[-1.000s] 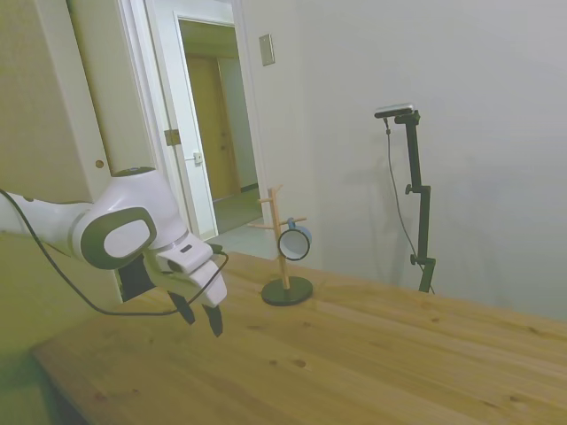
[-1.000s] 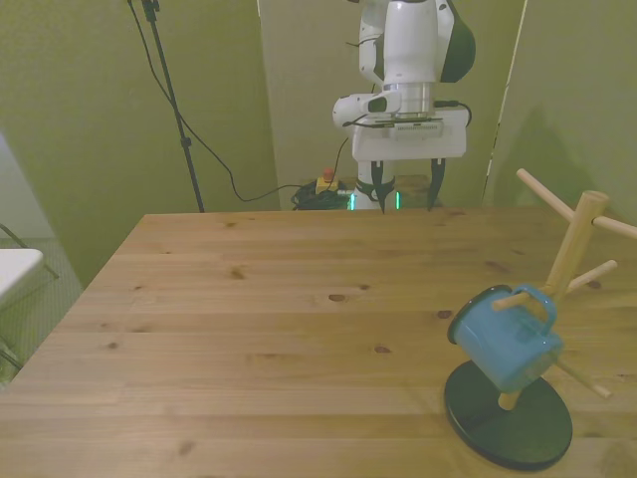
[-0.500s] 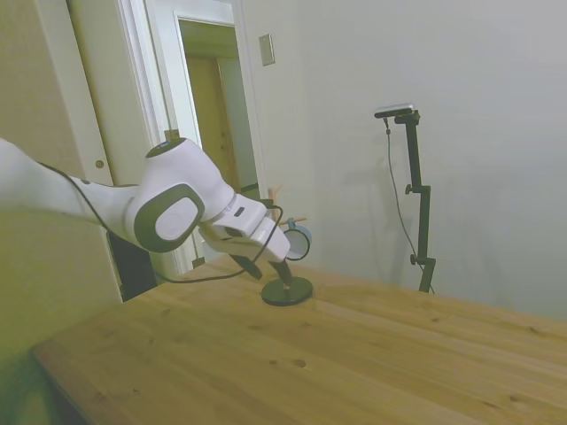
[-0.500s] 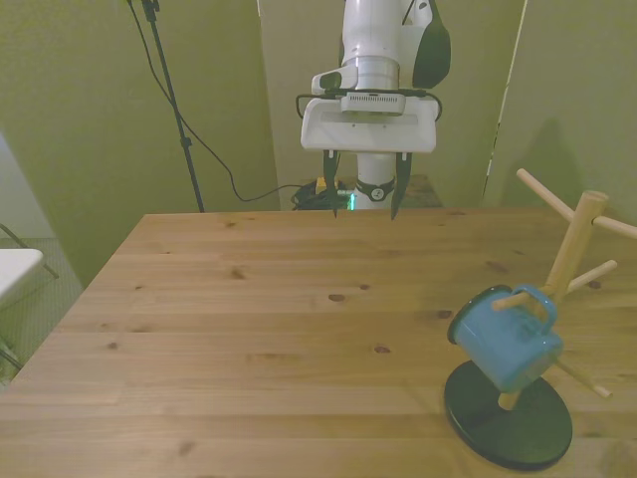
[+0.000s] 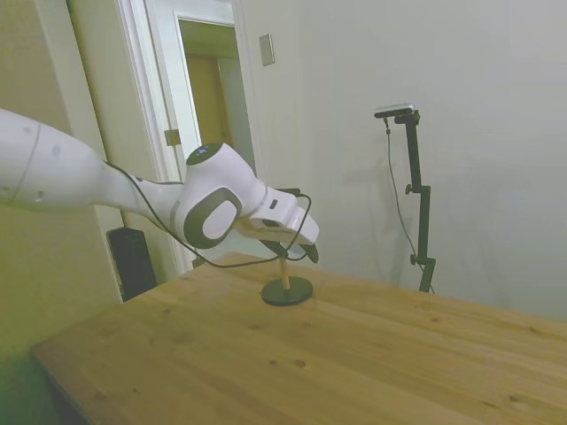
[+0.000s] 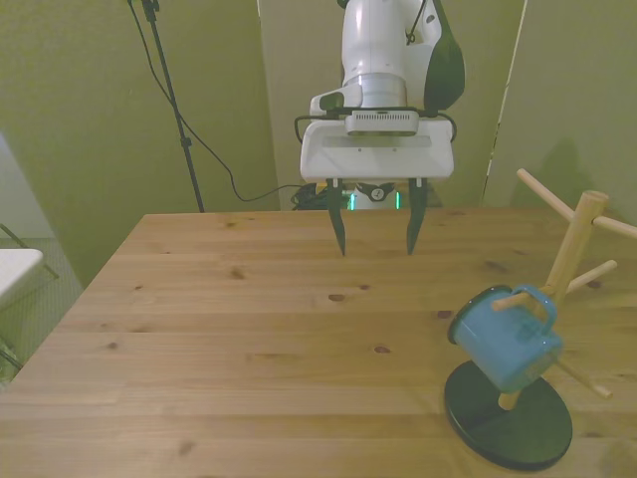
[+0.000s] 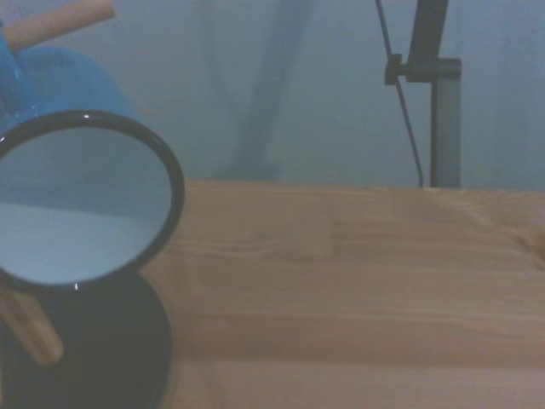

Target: Unload the mug

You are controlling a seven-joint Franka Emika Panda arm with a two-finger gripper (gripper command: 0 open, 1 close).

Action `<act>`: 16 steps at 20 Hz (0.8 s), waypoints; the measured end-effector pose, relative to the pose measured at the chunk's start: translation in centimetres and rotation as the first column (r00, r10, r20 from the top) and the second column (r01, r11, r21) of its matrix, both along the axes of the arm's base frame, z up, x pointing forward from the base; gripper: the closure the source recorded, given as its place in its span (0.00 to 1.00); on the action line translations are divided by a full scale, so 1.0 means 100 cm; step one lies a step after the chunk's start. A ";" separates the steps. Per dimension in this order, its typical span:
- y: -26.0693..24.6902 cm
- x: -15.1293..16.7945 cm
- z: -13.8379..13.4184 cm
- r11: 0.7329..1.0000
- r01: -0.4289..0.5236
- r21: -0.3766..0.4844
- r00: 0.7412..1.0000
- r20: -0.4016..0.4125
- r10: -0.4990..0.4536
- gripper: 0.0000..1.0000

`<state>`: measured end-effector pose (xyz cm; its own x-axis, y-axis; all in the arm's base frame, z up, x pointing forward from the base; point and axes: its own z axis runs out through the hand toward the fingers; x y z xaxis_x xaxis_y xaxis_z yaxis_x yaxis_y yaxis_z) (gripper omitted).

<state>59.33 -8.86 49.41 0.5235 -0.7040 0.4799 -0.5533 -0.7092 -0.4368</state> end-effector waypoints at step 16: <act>0.030 0.087 -0.026 0.983 -0.186 -0.003 0.977 0.104 0.185 0.00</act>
<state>68.07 -5.83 46.78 0.5931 -0.6026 0.5340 -0.3637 -0.7922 -0.4900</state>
